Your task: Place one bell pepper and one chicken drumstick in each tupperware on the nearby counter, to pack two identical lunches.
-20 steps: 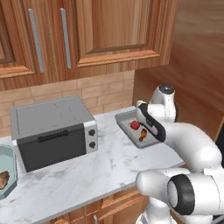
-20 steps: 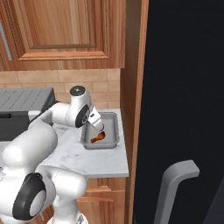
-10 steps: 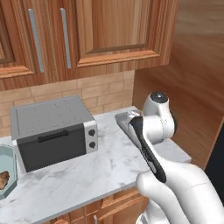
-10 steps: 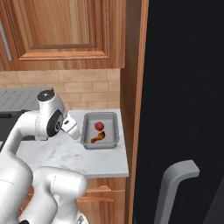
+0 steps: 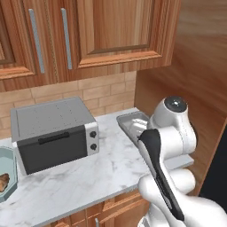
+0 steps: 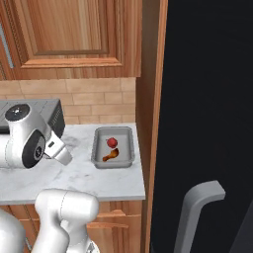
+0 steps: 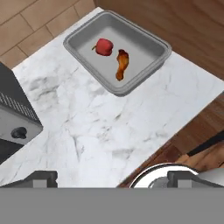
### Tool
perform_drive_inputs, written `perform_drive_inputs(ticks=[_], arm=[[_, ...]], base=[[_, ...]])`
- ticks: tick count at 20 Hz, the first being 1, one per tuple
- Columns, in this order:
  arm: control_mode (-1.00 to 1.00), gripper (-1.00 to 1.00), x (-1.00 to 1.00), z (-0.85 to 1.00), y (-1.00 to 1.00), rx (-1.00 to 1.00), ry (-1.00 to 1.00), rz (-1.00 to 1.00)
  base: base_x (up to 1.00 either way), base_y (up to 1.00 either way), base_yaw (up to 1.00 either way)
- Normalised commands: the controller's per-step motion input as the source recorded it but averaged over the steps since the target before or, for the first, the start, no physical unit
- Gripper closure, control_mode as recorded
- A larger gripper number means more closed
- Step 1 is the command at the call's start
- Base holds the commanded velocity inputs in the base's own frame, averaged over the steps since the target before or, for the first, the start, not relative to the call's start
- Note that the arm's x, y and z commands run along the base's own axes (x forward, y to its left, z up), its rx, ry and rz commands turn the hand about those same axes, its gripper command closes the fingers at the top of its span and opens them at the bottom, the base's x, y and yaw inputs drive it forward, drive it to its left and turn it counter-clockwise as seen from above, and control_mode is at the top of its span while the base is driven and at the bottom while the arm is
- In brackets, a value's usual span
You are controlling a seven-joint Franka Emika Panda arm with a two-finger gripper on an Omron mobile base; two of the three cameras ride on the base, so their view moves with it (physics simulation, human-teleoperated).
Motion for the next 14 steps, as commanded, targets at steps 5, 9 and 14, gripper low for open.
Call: perform_drive_inputs(ticks=[5, 9, 14], arm=[[-1.0, -1.0, -1.0, 0.82, 0.15, -0.02, -0.04, 0.19], [-1.0, -1.0, -0.94, 0.41, -0.03, -0.09, 0.0, 0.38], [-1.0, -1.0, -0.17, 0.32, -0.21, -0.03, -0.01, 0.36]], base=[[0.0, 0.0, 0.0], [0.0, 0.0, 0.0], [0.0, 0.0, 0.0]])
